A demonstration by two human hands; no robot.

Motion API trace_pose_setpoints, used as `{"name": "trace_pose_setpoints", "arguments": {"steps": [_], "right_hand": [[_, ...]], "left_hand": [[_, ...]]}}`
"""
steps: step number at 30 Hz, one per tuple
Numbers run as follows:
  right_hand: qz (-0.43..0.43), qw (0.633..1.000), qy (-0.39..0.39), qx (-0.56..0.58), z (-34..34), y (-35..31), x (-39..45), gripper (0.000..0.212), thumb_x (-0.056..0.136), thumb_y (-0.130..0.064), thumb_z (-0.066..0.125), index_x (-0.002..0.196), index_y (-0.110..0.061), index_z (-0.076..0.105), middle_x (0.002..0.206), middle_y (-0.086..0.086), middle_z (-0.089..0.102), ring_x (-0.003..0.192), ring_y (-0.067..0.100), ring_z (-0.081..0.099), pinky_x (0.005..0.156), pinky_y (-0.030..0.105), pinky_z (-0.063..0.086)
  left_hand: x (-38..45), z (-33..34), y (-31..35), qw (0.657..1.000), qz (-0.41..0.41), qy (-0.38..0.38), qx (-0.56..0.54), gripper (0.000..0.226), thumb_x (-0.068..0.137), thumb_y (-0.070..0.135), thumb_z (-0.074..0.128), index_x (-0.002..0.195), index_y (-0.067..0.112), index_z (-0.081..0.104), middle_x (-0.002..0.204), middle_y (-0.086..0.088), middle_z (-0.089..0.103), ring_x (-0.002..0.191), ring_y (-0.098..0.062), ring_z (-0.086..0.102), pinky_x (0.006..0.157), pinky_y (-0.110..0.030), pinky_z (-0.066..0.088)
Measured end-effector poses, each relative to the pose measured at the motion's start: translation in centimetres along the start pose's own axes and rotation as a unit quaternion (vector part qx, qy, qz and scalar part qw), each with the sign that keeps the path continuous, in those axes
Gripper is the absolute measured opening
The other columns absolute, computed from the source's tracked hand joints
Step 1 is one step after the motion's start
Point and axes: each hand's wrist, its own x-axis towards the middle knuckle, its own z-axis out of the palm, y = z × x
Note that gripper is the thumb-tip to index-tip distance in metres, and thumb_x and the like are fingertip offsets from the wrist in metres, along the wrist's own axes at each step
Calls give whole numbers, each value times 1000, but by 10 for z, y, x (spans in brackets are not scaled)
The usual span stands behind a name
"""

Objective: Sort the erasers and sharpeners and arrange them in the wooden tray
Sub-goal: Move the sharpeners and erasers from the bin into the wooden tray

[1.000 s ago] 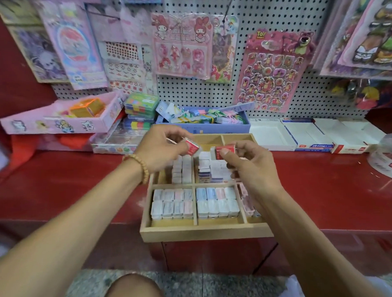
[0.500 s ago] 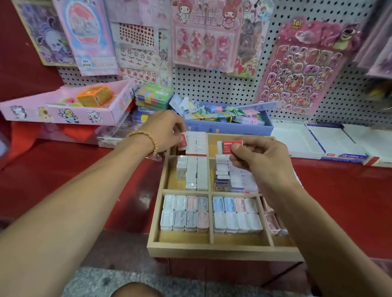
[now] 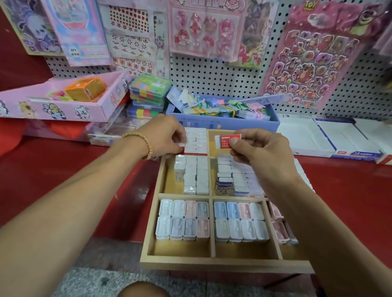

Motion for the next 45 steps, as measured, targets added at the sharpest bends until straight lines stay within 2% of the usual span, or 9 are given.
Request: {"name": "trace_pose_setpoints", "arguments": {"steps": [3, 9, 19, 24, 28, 31, 34, 40, 45], "right_hand": [[-3, 1000, -10, -9, 6, -1, 5, 11, 85, 0, 74, 94, -3, 69, 75, 11, 70, 64, 16, 64, 67, 27, 59], [-31, 994, -45, -92, 25, -4, 24, 13, 86, 2, 72, 88, -9, 67, 73, 9, 63, 70, 21, 63, 72, 33, 58], [-36, 993, -53, -102, 34, -5, 38, 13, 87, 1, 72, 89, -11, 67, 70, 4, 63, 68, 19, 63, 70, 31, 58], [-79, 967, -122, -209, 53, -6, 41, 18, 85, -5, 76, 88, -21, 70, 77, 3, 66, 73, 14, 63, 71, 34, 59], [-100, 942, -169, -274, 71, 2, 49, 20, 84, -5, 78, 84, -24, 70, 73, -6, 66, 65, 1, 60, 68, 26, 53], [-130, 906, -185, -359, 82, 4, 54, 14, 87, -8, 76, 100, -9, 74, 74, -9, 63, 64, -2, 58, 68, 18, 48], [-167, 854, -197, -452, 88, -4, 55, 20, 90, -11, 71, 110, -7, 74, 86, 4, 69, 83, 19, 64, 82, 36, 54], [-281, 712, -258, -590, 104, -19, 49, 14, 86, -4, 55, 74, -6, 62, 71, 13, 57, 69, 28, 51, 66, 42, 47], [-324, 688, -249, -599, 103, -14, 46, 15, 93, -9, 55, 89, -7, 69, 88, 12, 60, 80, 33, 58, 69, 44, 48]], "left_hand": [[-2, 1, -4, 1000, -6, 3, -30, 13, 75, 15, 82, 85, 17, 74, 73, 10, 64, 63, 4, 56, 84, -23, 42], [4, -7, -14, 998, 10, -45, -34, 14, 80, 9, 76, 90, 19, 78, 83, 5, 72, 64, 7, 59, 56, -2, 39], [-5, -2, -31, 998, 39, 0, -41, 11, 82, 22, 77, 92, 22, 79, 82, 10, 72, 72, -4, 62, 75, -23, 50], [-14, 1, -34, 995, 13, 64, -81, 13, 87, 20, 71, 97, 20, 78, 95, 8, 74, 79, -2, 57, 82, -22, 47], [-33, 2, -40, 980, -25, 113, -160, 12, 87, 19, 70, 96, 18, 78, 80, 15, 66, 74, 0, 59, 80, -21, 48], [-51, 3, -50, 967, -39, 111, -227, 7, 87, 19, 70, 86, 22, 76, 80, 15, 70, 76, 0, 64, 77, -22, 51], [-71, 6, -57, 944, -68, 128, -296, 6, 87, 18, 70, 85, 20, 75, 82, 10, 72, 76, -2, 65, 74, -16, 48], [-105, 25, -60, 856, -152, 207, -448, 12, 90, 13, 66, 92, 22, 73, 91, -17, 71, 79, -26, 66, 71, -29, 53], [-118, 32, -47, 781, -212, 220, -545, 14, 92, 11, 62, 96, 23, 67, 106, -25, 65, 92, -25, 69, 66, -24, 56]]}}
